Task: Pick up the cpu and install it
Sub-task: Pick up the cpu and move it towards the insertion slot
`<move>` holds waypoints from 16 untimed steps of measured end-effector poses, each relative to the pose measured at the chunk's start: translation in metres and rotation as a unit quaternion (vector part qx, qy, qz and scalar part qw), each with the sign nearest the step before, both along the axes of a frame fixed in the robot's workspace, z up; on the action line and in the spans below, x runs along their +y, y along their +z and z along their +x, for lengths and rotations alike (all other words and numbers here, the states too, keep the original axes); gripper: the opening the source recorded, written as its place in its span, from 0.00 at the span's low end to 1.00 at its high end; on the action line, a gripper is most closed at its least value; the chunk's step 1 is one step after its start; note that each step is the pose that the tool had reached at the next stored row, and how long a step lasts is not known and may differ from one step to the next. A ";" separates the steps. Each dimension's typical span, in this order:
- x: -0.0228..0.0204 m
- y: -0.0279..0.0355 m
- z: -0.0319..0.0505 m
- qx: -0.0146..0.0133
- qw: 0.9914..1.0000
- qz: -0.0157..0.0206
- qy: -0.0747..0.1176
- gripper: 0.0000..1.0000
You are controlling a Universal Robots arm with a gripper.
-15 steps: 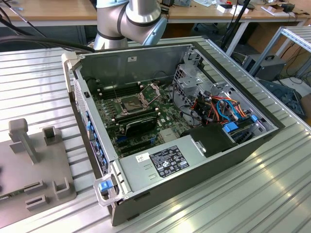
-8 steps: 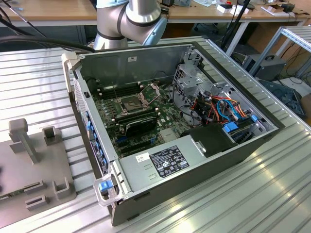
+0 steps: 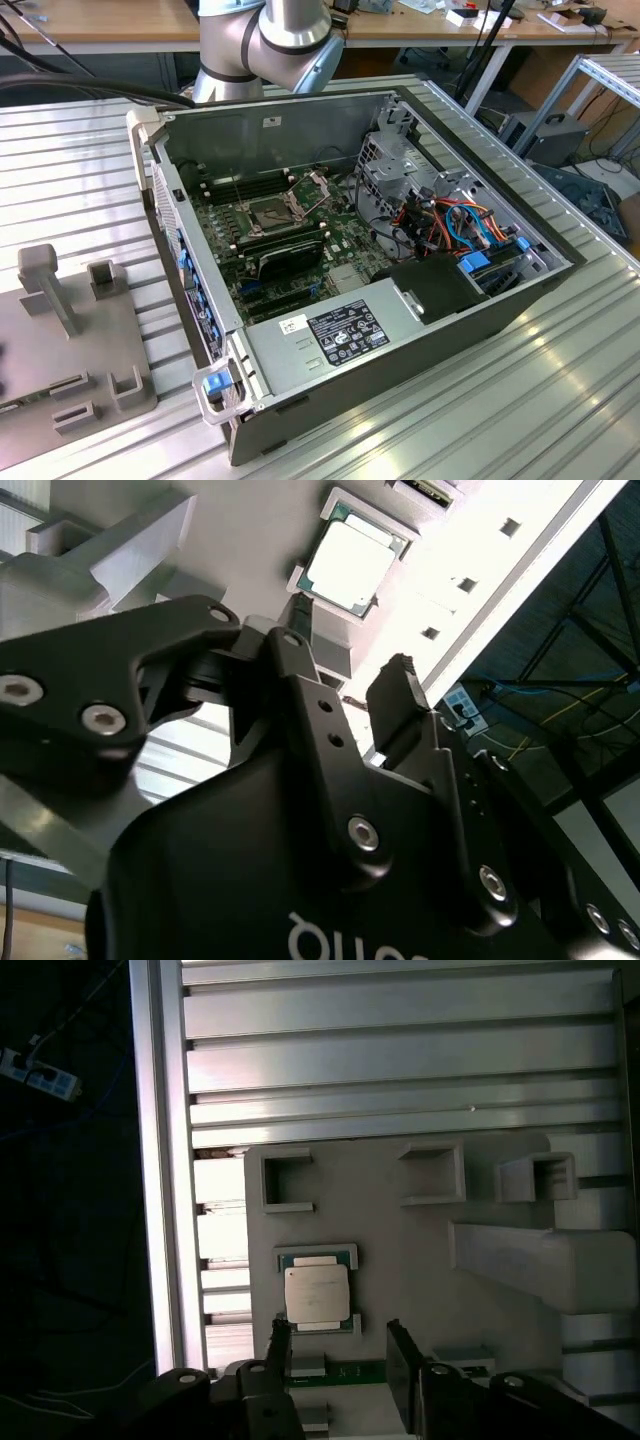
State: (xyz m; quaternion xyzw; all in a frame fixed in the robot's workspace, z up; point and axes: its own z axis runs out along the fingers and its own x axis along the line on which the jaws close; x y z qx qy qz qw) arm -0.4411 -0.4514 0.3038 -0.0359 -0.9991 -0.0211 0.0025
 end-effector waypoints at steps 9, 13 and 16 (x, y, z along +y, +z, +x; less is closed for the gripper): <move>0.0000 -0.0048 0.0000 0.000 1.000 0.000 0.000 0.60; 0.0000 -0.0128 0.0000 0.000 1.000 0.000 0.000 0.60; 0.0000 -0.0202 0.0000 0.000 1.000 0.000 0.000 0.60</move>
